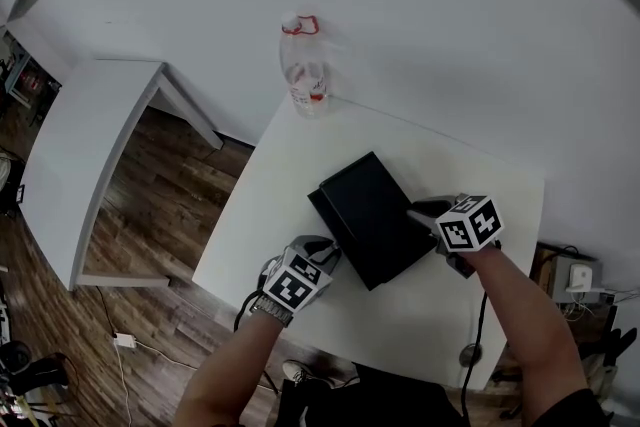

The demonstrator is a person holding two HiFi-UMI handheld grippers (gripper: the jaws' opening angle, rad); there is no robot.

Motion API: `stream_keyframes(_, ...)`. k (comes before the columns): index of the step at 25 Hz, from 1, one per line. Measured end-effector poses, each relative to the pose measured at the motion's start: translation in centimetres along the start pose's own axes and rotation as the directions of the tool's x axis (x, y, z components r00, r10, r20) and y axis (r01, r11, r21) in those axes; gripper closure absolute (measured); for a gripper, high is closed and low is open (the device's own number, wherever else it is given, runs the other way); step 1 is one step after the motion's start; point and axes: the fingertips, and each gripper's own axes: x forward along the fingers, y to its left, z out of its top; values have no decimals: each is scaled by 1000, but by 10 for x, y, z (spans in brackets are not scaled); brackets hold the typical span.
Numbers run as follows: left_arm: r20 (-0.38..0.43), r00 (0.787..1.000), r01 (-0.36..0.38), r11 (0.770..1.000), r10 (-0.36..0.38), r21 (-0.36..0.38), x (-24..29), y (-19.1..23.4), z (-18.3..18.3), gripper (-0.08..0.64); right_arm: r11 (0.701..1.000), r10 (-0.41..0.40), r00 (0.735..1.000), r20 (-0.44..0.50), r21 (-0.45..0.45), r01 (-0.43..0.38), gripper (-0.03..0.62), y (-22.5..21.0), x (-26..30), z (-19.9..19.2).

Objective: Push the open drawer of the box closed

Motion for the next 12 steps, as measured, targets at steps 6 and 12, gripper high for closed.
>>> stream_keyframes(6,-1,1000,9,1000,-9,-2,7,-2,12,483,1000,8,1000,3,6,-8,511,0,0,-1)
stream_keyframes(12,-2,1000,20,1000,-20,10,14,-2,26,483,1000,12,1000,11,10,-12,511,0,0,-1)
